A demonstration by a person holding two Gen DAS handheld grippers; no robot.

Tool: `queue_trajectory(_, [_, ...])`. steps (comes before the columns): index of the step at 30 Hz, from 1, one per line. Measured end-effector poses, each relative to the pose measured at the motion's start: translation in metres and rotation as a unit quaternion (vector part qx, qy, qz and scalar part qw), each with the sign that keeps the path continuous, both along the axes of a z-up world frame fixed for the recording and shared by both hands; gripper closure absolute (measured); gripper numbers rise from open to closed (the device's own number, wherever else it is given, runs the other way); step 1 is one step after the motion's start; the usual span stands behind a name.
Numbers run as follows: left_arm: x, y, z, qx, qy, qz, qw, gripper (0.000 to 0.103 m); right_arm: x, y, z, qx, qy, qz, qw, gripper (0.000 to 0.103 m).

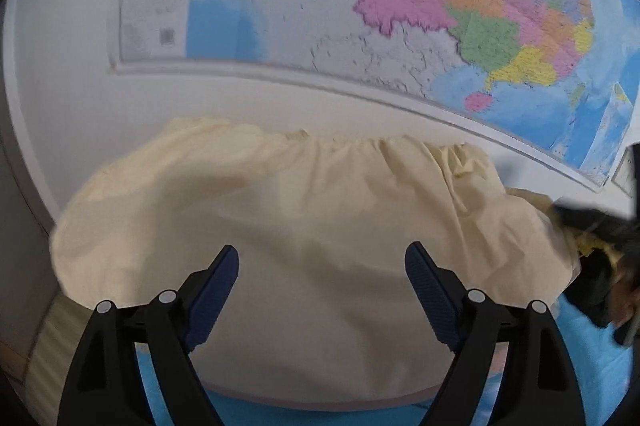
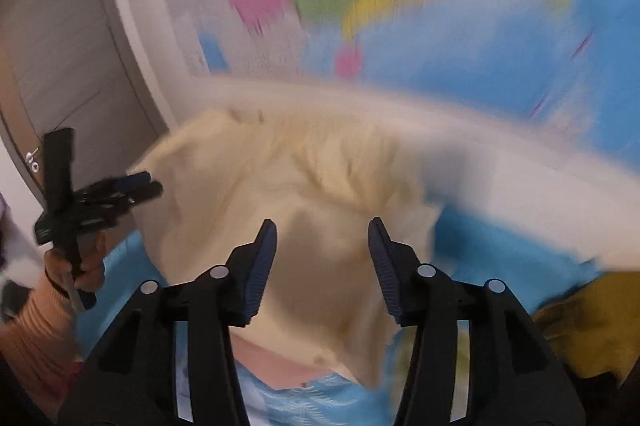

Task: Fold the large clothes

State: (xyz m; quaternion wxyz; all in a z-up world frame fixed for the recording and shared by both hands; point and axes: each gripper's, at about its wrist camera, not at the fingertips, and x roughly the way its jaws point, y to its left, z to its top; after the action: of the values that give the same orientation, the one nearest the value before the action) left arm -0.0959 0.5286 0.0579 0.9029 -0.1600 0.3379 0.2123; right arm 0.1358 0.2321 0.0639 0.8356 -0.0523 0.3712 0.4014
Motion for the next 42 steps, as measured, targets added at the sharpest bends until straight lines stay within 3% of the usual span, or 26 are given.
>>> queue_trajectory(2, [0.007, 0.002, -0.016, -0.014, 0.027, 0.005, 0.9995, 0.021, 0.0, 0.004, -0.033, -0.019, 0.047, 0.02, 0.999, 0.073])
queue_trajectory(5, [0.005, -0.003, -0.03, -0.001, 0.035, -0.003, 0.9994, 0.021, -0.028, 0.006, -0.066, -0.081, 0.013, 0.049, 0.995, 0.076])
queue_trajectory(8, [0.007, -0.011, -0.034, 0.02, 0.045, 0.004, 0.9988, 0.021, -0.041, -0.005, -0.055, -0.07, 0.0, 0.028, 0.997, 0.075])
queue_trajectory(10, [0.005, -0.015, -0.032, 0.024, 0.04, 0.012, 0.9988, 0.021, -0.047, -0.009, -0.04, -0.037, -0.014, 0.022, 0.999, 0.074])
queue_trajectory(13, [-0.001, -0.023, -0.026, 0.033, 0.035, 0.02, 0.9986, 0.02, -0.059, -0.008, -0.021, 0.006, -0.03, 0.031, 0.999, 0.062])
queue_trajectory(16, [0.001, -0.025, -0.03, 0.037, 0.04, 0.018, 0.9984, 0.016, -0.057, 0.012, -0.037, -0.001, -0.006, 0.047, 0.999, 0.061])
queue_trajectory(20, [0.002, -0.019, -0.04, 0.038, 0.047, 0.021, 0.998, 0.014, -0.058, 0.037, -0.066, -0.045, -0.014, 0.051, 0.998, 0.06])
queue_trajectory(28, [-0.01, -0.046, -0.026, 0.079, 0.035, 0.04, 0.9955, 0.015, -0.067, 0.025, -0.046, -0.013, -0.008, 0.048, 0.999, 0.044])
queue_trajectory(30, [-0.014, -0.056, -0.023, 0.09, 0.034, 0.038, 0.9946, 0.01, -0.07, 0.018, -0.046, -0.007, -0.011, 0.048, 0.999, 0.033])
queue_trajectory(33, [-0.021, -0.073, -0.016, 0.101, 0.023, 0.035, 0.9941, 0.007, -0.073, 0.017, -0.043, 0.006, -0.012, 0.045, 0.999, 0.029])
queue_trajectory(42, [-0.038, -0.111, -0.008, 0.092, 0.007, 0.041, 0.9949, 0.007, -0.087, 0.005, -0.032, 0.028, -0.027, 0.026, 0.999, 0.013])
